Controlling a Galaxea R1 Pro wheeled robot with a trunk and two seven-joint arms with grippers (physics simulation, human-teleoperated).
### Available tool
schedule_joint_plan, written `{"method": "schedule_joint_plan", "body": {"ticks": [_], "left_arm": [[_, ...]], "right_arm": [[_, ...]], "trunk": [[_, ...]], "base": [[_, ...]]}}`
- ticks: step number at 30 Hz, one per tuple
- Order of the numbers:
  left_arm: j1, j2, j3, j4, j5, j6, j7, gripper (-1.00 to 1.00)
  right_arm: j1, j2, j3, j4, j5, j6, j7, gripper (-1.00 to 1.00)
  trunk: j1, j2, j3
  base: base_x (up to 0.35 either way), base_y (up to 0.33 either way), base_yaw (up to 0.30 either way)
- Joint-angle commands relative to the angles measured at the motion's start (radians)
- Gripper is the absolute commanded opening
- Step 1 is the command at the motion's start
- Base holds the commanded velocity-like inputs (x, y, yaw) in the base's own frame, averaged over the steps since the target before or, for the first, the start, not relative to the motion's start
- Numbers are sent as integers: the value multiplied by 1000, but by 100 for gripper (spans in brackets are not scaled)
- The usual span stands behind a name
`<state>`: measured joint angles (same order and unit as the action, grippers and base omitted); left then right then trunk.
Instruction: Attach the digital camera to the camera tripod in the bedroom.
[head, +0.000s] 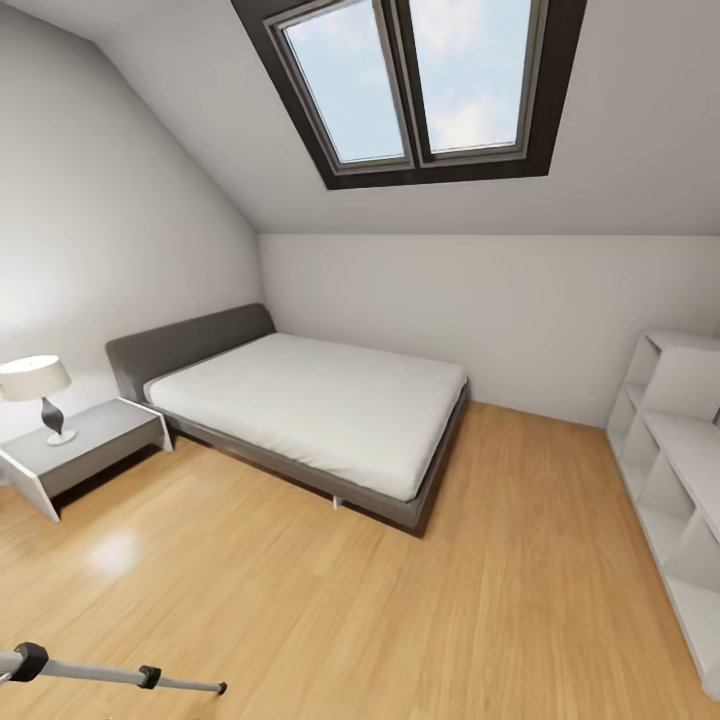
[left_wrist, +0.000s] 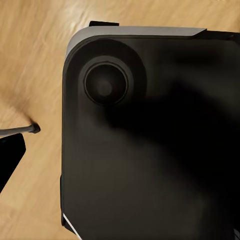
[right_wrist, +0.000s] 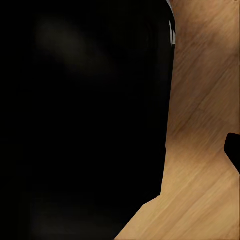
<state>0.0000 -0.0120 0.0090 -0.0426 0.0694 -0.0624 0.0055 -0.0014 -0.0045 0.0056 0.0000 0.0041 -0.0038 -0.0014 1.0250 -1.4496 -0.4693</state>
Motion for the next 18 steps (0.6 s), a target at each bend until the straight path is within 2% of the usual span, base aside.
{"method": "schedule_joint_plan", "body": {"ticks": [1, 18], "left_arm": [[0, 0, 0, 0, 7, -2, 1, 100], [0, 0, 0, 0, 7, -2, 1, 100]], "right_arm": [[0, 0, 1, 0, 0, 0, 0, 100], [0, 0, 1, 0, 0, -1, 0, 100]], "trunk": [[0, 0, -1], [0, 0, -1]], "base": [[8, 0, 147], [2, 0, 243]]}}
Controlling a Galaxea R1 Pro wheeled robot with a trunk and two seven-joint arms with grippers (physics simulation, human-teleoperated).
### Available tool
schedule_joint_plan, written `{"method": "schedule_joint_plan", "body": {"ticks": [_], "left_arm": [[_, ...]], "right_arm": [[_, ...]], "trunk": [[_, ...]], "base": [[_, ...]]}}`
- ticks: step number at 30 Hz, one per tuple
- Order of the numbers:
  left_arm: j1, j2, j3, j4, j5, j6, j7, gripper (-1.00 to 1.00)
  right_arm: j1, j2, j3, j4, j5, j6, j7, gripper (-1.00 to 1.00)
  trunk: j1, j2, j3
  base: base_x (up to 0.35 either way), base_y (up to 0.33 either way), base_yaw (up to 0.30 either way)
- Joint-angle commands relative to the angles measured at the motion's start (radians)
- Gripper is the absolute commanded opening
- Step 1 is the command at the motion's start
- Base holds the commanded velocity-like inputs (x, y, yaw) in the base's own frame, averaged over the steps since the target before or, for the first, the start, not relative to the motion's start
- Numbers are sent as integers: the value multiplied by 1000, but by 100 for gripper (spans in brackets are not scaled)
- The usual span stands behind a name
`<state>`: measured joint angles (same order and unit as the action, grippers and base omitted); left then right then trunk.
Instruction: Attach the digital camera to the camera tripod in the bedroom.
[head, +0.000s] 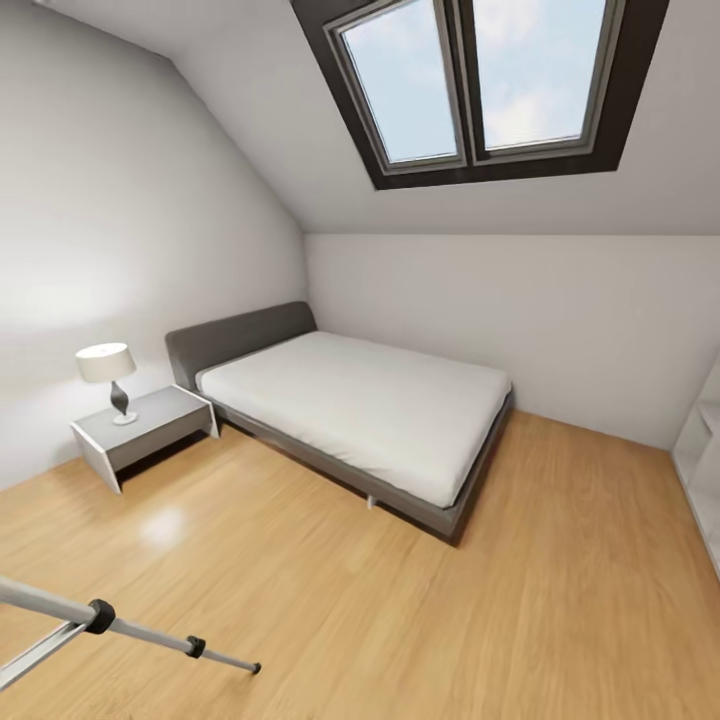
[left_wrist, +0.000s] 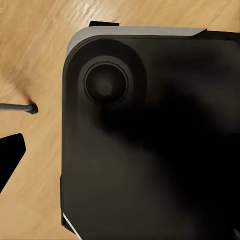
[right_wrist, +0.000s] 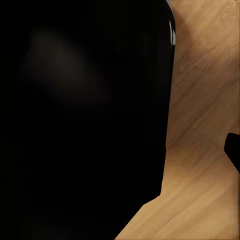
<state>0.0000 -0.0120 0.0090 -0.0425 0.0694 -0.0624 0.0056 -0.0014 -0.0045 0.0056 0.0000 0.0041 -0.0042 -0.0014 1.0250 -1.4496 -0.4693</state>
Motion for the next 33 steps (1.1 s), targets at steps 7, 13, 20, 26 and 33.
{"method": "schedule_joint_plan", "body": {"ticks": [7, 13, 20, 26, 33], "left_arm": [[0, 0, 0, 0, 7, -2, 1, 100], [0, 0, 0, 0, 7, -1, 1, 100], [0, 0, 0, 0, 7, -2, 1, 100], [0, 0, 0, 0, 7, -2, 1, 100], [0, 0, 0, 0, 7, -2, 3, 100]], "right_arm": [[0, 0, 1, 0, 0, 0, 0, 100], [0, 0, 1, 0, 0, 0, 0, 100], [0, 0, 1, 0, 0, 0, 0, 100], [0, 0, 1, 0, 0, 1, 0, 100], [0, 0, 1, 0, 0, 1, 0, 100]], "trunk": [[0, 0, -1], [0, 0, -1], [0, 0, -1], [0, 0, -1], [0, 0, -1]], "base": [[0, 0, 244], [0, 0, 230], [0, 0, 118], [0, 0, 22], [-37, 0, 5]]}}
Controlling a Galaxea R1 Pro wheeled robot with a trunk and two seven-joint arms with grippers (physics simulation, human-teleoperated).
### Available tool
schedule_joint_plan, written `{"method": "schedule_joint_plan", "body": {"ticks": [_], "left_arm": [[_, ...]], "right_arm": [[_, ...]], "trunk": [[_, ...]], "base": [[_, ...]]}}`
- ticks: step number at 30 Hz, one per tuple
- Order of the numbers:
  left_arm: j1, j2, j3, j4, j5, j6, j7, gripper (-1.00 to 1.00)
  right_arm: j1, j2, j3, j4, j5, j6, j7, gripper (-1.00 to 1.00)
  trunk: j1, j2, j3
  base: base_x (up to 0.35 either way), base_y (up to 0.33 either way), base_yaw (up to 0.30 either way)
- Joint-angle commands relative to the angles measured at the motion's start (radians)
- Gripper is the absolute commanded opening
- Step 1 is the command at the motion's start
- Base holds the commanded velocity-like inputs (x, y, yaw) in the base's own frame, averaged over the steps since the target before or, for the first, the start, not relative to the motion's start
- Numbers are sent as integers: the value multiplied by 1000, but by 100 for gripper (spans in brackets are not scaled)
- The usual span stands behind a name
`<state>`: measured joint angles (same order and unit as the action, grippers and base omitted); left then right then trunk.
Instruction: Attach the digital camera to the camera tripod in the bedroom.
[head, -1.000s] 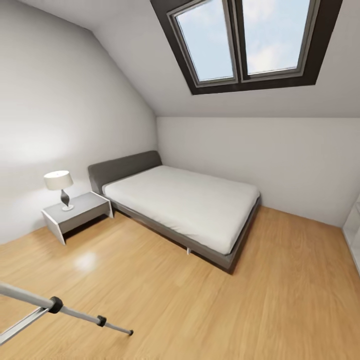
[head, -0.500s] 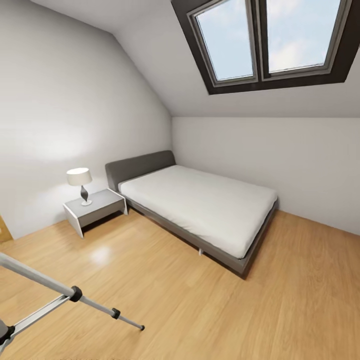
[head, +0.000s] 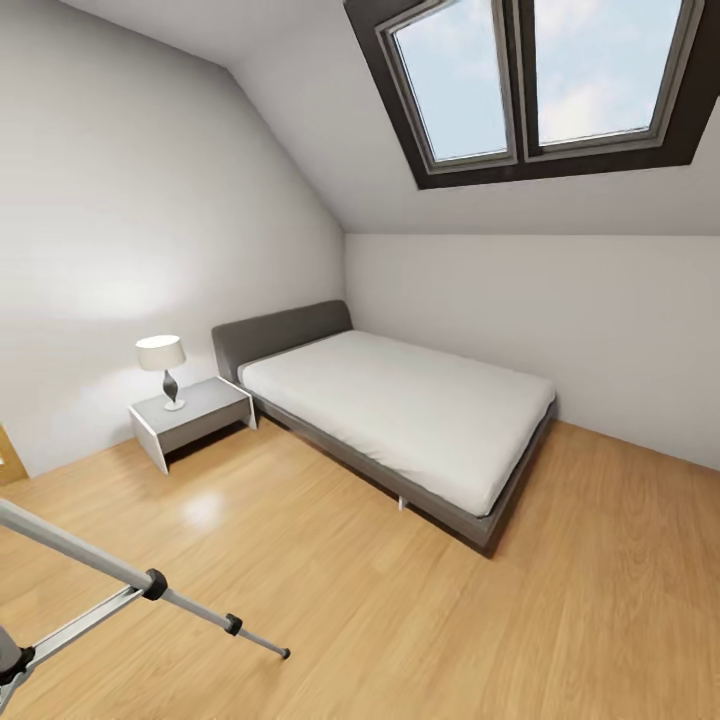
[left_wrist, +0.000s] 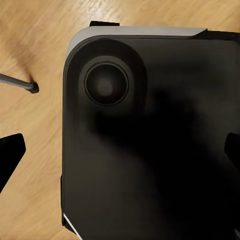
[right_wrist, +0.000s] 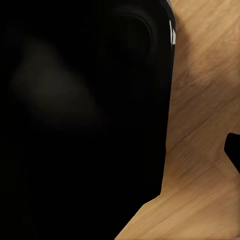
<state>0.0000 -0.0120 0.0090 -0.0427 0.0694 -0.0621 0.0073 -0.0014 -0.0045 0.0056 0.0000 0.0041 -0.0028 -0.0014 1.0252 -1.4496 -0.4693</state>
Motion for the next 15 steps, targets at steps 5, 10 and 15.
{"method": "schedule_joint_plan", "body": {"ticks": [5, 10, 15], "left_arm": [[0, 0, 0, 0, 7, -2, 2, 100], [0, 0, 0, 0, 7, -2, 1, 100], [0, 0, 0, 0, 7, -2, 1, 100]], "right_arm": [[0, 0, 1, 0, 0, 0, 0, 100], [0, 0, 1, 0, 0, 0, 0, 100], [0, 0, 1, 0, 0, 0, 0, 100]], "trunk": [[0, 0, -1], [0, 0, -1], [0, 0, -1]], "base": [[-99, 0, 1], [-111, 0, 0], [-78, 0, 0]]}}
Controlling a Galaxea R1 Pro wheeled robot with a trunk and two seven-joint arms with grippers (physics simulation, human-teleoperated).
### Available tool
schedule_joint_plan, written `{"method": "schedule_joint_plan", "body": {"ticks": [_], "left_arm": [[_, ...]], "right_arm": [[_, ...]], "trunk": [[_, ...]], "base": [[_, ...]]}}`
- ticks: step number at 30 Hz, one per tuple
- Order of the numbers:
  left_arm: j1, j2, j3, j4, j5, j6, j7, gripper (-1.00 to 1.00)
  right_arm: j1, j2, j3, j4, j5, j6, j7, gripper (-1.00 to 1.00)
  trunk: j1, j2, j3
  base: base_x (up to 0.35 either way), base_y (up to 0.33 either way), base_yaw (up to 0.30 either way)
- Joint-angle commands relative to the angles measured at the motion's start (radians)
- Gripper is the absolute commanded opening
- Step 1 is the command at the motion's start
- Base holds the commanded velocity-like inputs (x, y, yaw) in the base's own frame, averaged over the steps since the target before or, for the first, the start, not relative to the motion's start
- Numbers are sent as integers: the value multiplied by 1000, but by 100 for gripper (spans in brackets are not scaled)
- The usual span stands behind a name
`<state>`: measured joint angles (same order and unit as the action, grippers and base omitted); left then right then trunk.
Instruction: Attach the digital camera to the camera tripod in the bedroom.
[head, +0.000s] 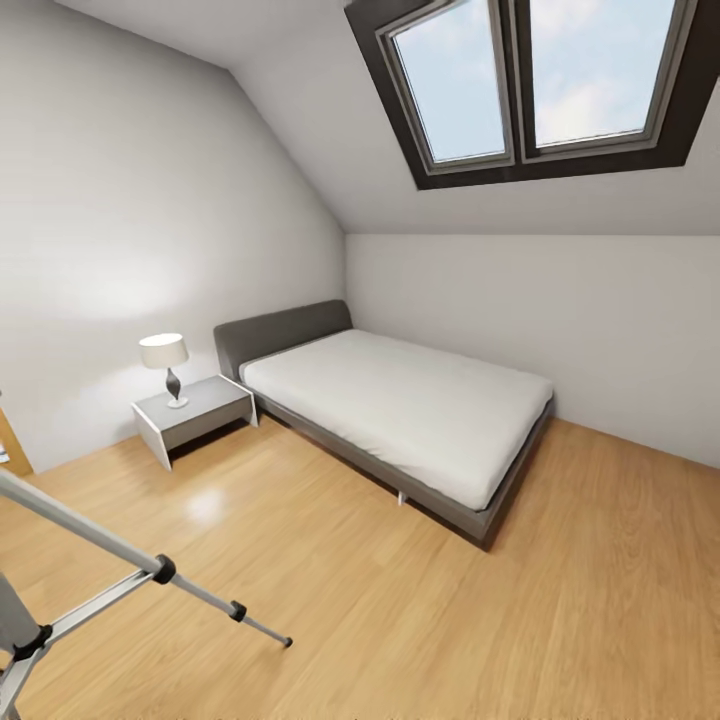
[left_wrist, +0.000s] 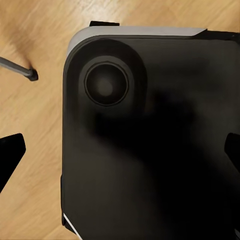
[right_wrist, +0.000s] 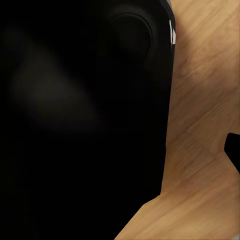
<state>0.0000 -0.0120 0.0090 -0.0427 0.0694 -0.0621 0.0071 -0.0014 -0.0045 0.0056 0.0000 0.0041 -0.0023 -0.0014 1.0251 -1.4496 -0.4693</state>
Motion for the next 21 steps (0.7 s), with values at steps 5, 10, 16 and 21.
{"method": "schedule_joint_plan", "body": {"ticks": [5, 10, 16, 21], "left_arm": [[0, 0, 0, 0, 7, -2, 1, 100], [0, 0, 0, 0, 7, -2, 1, 100], [0, 0, 0, 0, 7, -2, 1, 100], [0, 0, 0, 0, 7, -2, 1, 100]], "right_arm": [[0, 0, 1, 0, 0, -1, 0, 100], [0, 0, 1, 0, 0, -1, 0, 100], [0, 0, 1, 0, 0, -1, 0, 100], [0, -1, 1, 0, 0, -1, 0, 100]], "trunk": [[0, 0, -1], [0, 0, -1], [0, 0, -1], [0, 0, -1]], "base": [[-26, 0, 0], [-6, 0, 0], [-1, 0, 0], [-5, 0, 0]]}}
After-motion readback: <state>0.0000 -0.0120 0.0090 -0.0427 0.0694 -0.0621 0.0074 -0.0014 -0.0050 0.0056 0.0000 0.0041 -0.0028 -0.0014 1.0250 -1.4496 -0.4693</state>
